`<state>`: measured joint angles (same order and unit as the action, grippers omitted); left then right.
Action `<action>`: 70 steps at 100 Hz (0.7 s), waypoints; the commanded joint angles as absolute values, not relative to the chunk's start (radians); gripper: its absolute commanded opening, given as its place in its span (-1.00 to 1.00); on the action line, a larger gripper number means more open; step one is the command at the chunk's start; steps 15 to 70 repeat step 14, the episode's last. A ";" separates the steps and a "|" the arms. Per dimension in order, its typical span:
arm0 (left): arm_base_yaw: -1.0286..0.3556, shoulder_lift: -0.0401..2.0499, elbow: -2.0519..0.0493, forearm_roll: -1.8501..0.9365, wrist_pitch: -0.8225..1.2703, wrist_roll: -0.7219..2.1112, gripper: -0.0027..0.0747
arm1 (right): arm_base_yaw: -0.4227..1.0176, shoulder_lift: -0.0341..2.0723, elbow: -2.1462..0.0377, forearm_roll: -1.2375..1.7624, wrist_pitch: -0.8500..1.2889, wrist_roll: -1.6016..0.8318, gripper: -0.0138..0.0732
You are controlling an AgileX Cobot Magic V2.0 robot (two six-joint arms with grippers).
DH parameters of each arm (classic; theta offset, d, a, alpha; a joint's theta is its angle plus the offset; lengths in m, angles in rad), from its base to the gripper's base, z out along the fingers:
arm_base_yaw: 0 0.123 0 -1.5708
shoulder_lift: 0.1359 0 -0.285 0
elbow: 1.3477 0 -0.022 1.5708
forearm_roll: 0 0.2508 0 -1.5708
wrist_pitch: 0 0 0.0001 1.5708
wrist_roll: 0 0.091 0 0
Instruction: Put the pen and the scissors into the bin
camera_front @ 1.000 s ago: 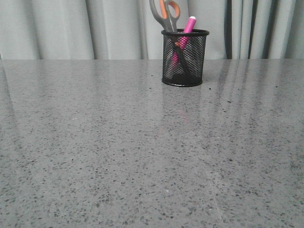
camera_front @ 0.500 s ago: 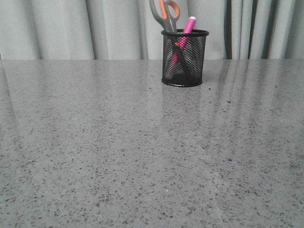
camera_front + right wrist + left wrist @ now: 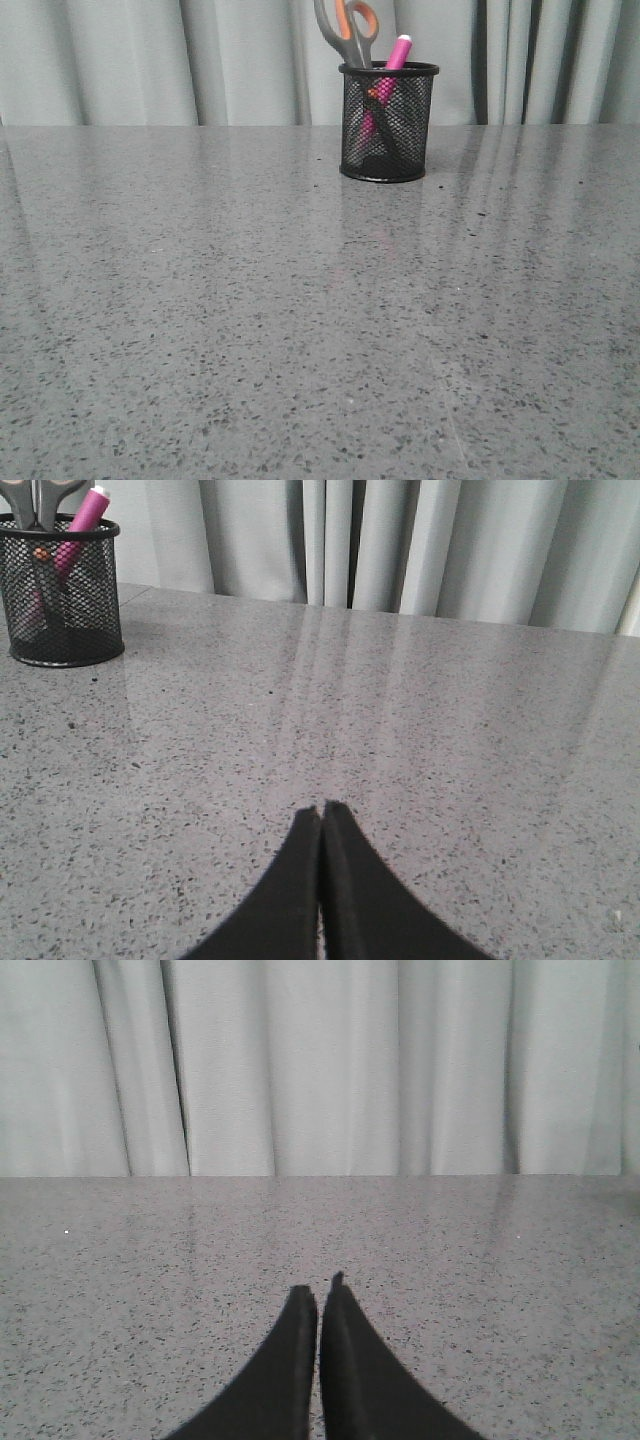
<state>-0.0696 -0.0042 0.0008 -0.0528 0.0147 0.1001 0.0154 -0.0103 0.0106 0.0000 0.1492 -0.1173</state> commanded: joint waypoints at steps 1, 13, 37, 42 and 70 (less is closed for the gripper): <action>-0.071 -0.035 0.047 -0.061 -0.059 0.093 -0.98 | 0.009 -0.030 0.025 -0.011 0.076 -0.118 -0.86; -0.071 -0.035 0.047 -0.061 -0.059 0.093 -0.98 | 0.009 -0.030 0.025 -0.011 0.076 -0.118 -0.86; -0.071 -0.035 0.047 -0.061 -0.059 0.093 -0.98 | 0.009 -0.030 0.025 -0.011 0.076 -0.118 -0.86; -0.071 -0.035 0.047 -0.061 -0.059 0.093 -0.98 | 0.009 -0.030 0.025 -0.011 0.076 -0.118 -0.86; -0.071 -0.035 0.047 -0.061 -0.059 0.093 -0.98 | 0.009 -0.030 0.025 -0.011 0.076 -0.118 -0.86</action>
